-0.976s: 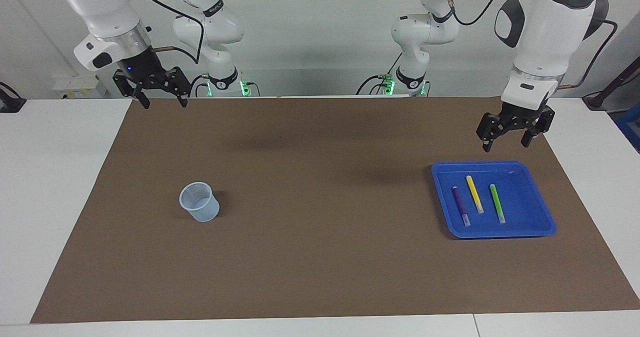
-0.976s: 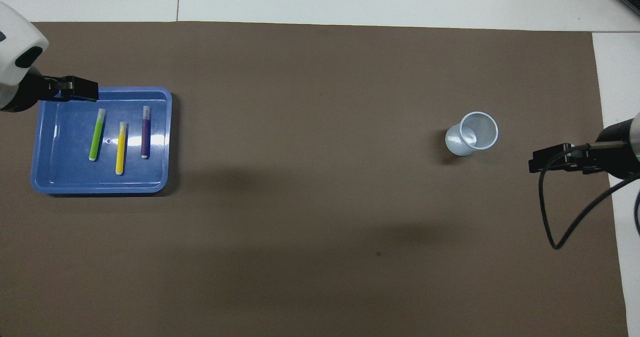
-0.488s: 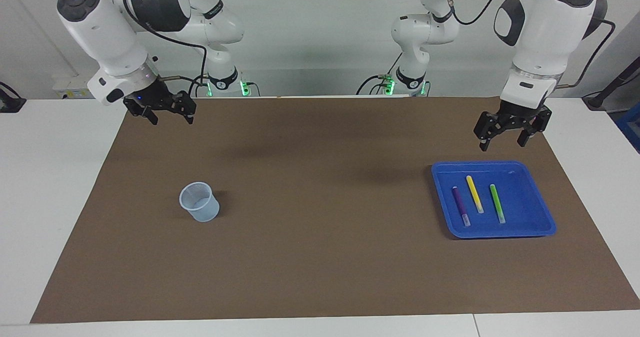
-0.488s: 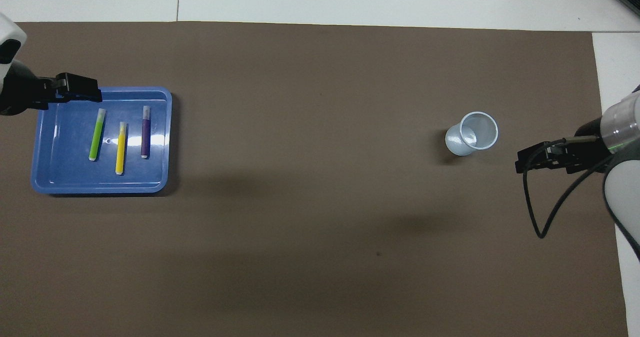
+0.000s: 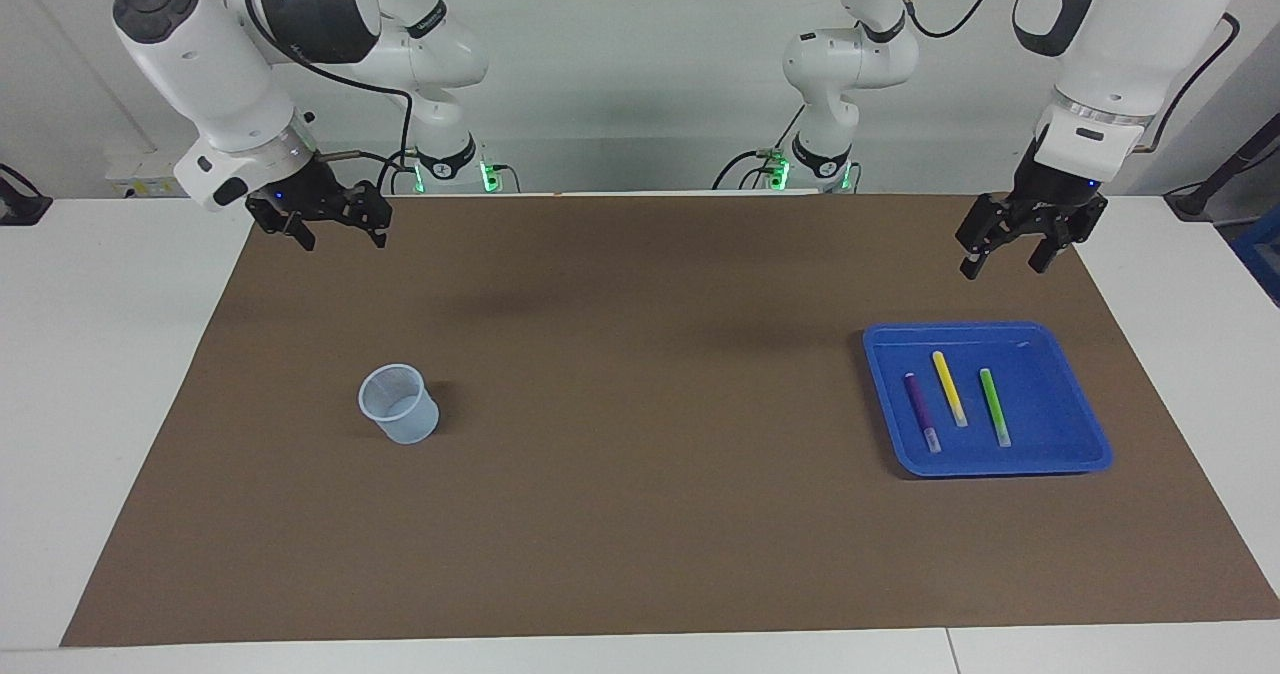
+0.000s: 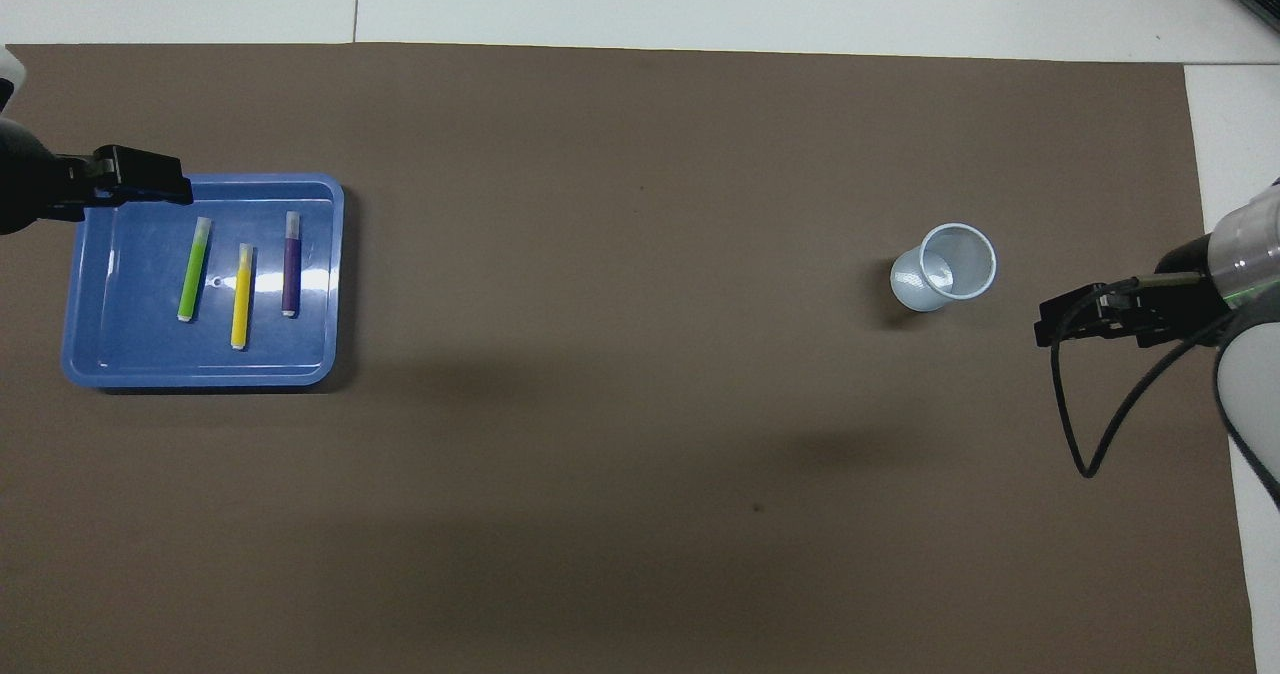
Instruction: Right arm passes pens to left for tray arrangement
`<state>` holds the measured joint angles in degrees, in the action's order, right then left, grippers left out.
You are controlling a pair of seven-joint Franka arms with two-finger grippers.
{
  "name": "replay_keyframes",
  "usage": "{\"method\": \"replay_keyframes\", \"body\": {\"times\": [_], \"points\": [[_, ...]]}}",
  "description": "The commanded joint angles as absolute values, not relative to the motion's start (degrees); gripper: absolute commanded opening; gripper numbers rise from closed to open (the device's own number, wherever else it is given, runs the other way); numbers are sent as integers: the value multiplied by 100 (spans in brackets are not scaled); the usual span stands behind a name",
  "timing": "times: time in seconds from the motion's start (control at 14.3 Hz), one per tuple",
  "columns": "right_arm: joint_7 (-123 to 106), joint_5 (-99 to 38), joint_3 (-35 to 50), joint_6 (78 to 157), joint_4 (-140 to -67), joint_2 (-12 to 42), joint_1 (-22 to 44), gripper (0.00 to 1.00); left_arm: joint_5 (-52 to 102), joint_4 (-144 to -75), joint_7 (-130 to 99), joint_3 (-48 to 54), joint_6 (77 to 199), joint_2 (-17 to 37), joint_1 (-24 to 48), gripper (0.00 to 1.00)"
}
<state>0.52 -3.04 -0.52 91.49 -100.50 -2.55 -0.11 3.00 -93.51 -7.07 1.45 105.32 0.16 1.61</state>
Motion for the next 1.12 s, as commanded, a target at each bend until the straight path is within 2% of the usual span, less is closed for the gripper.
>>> {"method": "replay_keyframes", "body": {"times": [0.0,1.05], "points": [[-123,-396,-26,9070,-10055,-325,-88,100,360,-9527,-747,167,10494,-132,88,100],[-158,-114,-26,9475,-9650,-299,-255,100,360,-9527,-756,158,10494,-132,79,100]]}}
